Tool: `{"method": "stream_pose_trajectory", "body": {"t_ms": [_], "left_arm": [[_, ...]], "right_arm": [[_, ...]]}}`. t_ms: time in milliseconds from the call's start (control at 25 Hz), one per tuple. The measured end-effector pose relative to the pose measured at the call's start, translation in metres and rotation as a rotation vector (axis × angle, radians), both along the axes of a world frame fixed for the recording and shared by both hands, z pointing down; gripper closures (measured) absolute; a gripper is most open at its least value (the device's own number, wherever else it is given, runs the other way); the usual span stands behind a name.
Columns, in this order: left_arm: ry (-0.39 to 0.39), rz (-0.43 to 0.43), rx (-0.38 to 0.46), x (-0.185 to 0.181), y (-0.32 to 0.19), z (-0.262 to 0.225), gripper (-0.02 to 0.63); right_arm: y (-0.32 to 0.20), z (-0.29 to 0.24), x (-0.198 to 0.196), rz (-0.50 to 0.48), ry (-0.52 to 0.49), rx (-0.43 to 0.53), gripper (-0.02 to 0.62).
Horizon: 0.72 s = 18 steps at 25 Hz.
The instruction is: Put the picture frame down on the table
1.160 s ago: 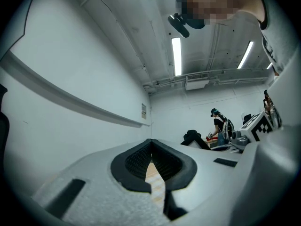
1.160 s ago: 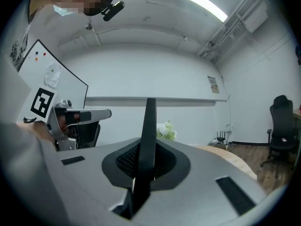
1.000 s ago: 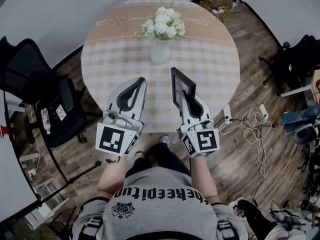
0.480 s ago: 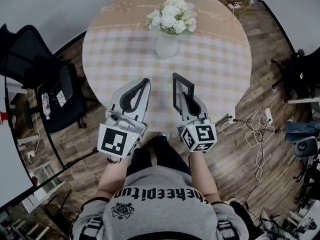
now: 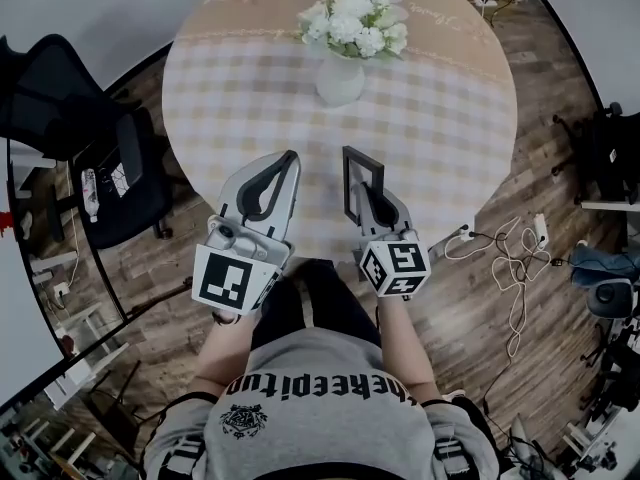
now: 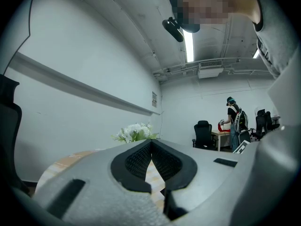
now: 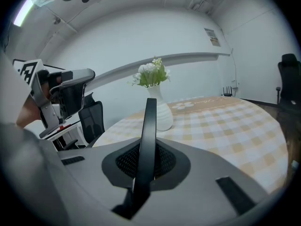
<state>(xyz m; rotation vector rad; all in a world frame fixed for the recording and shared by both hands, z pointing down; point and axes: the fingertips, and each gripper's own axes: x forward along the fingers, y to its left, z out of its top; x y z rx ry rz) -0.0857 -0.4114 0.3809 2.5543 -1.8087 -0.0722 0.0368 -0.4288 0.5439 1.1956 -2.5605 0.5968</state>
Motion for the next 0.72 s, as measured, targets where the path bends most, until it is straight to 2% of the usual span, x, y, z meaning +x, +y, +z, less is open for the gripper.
{"method": "stream_pose_trajectory", "body": {"t_ms": [400, 720], "left_arm": [[-0.003, -0.01, 0.01, -0.002, -0.006, 0.005, 0.591], [-0.009, -0.022, -0.003, -0.003, -0.007, 0.006, 0.591]], "right_arm": [[-0.014, 0.018, 0.007, 0.0, -0.004, -0.114, 0.574], [-0.029, 0.034, 0.018, -0.027, 0.037, -0.201, 0.551]]}}
